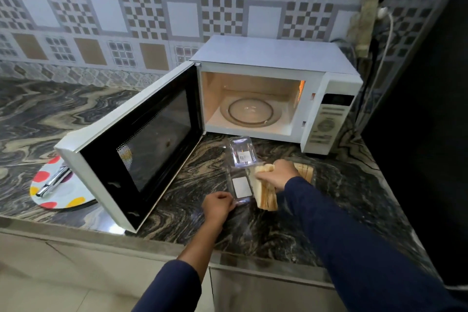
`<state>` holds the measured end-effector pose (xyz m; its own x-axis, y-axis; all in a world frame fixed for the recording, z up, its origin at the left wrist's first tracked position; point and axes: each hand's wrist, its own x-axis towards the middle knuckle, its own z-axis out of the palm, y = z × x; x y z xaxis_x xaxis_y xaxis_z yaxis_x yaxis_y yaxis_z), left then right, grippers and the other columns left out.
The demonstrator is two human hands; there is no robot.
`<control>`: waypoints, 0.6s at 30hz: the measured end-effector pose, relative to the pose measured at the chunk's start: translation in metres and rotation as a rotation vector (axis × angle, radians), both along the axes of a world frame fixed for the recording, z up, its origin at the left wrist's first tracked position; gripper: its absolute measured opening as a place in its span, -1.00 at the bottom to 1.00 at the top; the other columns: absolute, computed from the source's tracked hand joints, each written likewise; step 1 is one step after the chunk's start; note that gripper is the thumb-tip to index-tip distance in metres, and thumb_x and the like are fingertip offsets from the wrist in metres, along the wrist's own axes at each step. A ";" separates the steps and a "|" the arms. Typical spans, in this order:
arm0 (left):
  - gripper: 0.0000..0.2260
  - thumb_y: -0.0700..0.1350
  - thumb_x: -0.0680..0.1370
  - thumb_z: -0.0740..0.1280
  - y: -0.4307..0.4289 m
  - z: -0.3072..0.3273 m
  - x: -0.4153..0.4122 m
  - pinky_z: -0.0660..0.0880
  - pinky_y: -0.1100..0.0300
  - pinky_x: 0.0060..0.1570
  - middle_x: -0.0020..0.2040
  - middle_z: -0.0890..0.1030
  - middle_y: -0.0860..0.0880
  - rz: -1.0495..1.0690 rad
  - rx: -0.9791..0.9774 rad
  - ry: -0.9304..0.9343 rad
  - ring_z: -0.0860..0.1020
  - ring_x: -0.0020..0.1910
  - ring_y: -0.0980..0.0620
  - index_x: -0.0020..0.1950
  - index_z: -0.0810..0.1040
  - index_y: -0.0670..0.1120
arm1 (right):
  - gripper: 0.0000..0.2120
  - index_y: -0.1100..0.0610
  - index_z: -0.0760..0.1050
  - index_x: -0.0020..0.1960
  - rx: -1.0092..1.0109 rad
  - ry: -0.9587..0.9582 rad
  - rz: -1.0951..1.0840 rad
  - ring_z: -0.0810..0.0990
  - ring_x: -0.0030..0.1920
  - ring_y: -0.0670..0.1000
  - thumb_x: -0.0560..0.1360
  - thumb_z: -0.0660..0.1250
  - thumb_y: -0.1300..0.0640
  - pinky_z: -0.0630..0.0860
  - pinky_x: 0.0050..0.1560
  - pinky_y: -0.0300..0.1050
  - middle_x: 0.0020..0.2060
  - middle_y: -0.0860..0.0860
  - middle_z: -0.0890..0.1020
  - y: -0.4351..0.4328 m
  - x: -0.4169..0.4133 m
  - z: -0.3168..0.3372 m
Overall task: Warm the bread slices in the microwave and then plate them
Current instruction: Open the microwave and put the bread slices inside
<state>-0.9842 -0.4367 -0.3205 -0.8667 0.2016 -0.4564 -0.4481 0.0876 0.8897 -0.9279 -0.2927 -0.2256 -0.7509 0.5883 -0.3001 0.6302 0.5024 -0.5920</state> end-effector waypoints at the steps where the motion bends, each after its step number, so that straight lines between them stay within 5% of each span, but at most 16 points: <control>1: -0.76 -0.40 0.48 0.32 0.000 -0.001 -0.001 0.60 0.21 -0.16 -0.17 0.60 -0.20 -0.002 -0.007 0.011 0.60 -0.20 -0.10 -0.36 0.57 -0.17 | -0.51 0.27 0.49 0.10 0.020 0.010 -0.019 0.58 0.04 0.16 0.38 0.41 -0.09 0.53 -0.05 -0.07 0.05 0.17 0.59 0.005 0.006 0.002; 6: -0.76 -0.40 0.46 0.34 0.000 -0.001 0.000 0.56 0.02 0.04 -0.23 0.61 -0.16 -0.029 -0.050 0.042 0.61 -0.17 -0.13 -0.35 0.59 -0.15 | -0.49 0.24 0.53 0.11 0.040 0.140 -0.157 0.58 0.07 0.16 0.32 0.46 -0.09 0.51 0.03 -0.07 0.07 0.16 0.60 0.026 0.029 0.011; 11: -0.74 -0.38 0.49 0.32 0.008 -0.001 -0.001 0.56 0.22 -0.19 -0.29 0.58 -0.11 -0.099 -0.083 0.113 0.55 -0.32 0.02 -0.35 0.58 -0.11 | -0.58 0.22 0.55 0.00 0.053 0.257 -0.221 0.60 -0.03 0.15 0.31 0.46 -0.07 0.49 -0.11 -0.13 -0.03 0.15 0.64 0.042 0.026 0.027; 15: -0.84 -0.18 0.54 0.29 0.011 0.006 -0.008 0.40 0.25 -0.06 -0.07 0.65 -0.07 -0.243 -0.358 0.422 0.58 -0.05 -0.03 0.01 0.65 -0.18 | -0.56 0.23 0.53 0.04 0.099 0.270 -0.229 0.58 0.02 0.18 0.34 0.44 -0.08 0.49 -0.05 -0.09 0.00 0.16 0.60 0.052 0.005 0.040; 18: -0.81 -0.19 0.57 0.24 0.007 0.003 -0.027 0.34 0.28 -0.06 0.00 0.63 -0.18 -0.219 -0.423 0.567 0.54 -0.05 -0.03 0.02 0.62 -0.23 | -0.56 0.24 0.53 0.04 0.105 0.296 -0.228 0.58 0.00 0.17 0.34 0.44 -0.07 0.50 -0.06 -0.09 0.00 0.17 0.61 0.062 -0.021 0.045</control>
